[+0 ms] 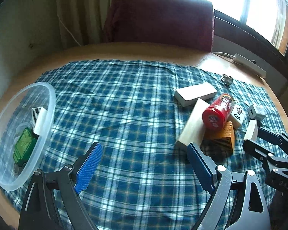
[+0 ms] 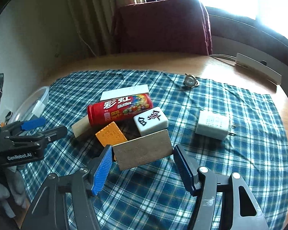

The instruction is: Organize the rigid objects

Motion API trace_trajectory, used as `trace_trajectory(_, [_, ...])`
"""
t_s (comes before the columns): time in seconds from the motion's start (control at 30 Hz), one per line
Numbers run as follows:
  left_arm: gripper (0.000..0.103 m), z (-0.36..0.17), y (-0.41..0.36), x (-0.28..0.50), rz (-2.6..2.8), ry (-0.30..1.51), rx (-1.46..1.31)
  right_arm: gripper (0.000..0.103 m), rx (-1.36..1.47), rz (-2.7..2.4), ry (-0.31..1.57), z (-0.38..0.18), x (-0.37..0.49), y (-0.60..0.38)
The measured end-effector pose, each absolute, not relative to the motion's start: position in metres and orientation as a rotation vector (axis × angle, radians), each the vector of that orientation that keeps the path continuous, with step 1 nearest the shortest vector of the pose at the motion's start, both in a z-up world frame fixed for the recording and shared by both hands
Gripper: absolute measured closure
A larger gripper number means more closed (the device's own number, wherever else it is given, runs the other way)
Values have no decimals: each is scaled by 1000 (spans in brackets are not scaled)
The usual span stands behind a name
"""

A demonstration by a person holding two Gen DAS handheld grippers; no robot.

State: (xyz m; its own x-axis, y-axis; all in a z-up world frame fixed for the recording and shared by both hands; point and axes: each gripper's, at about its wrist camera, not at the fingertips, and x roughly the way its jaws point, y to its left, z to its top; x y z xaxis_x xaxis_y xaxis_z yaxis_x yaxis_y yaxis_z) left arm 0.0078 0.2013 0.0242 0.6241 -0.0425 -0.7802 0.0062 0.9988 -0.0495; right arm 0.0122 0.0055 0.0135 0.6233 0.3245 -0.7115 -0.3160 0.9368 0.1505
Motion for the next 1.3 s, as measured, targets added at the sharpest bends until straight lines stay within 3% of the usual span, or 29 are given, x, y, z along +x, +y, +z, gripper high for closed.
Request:
trace_trajectory(0.7, [13,6,176,32,-82,963,-9,36,45,357,820,16,11,-3])
trace_trajectory(1.3, [13,18,222,53,70,937,-87,36,52,361,821,16,10,-1])
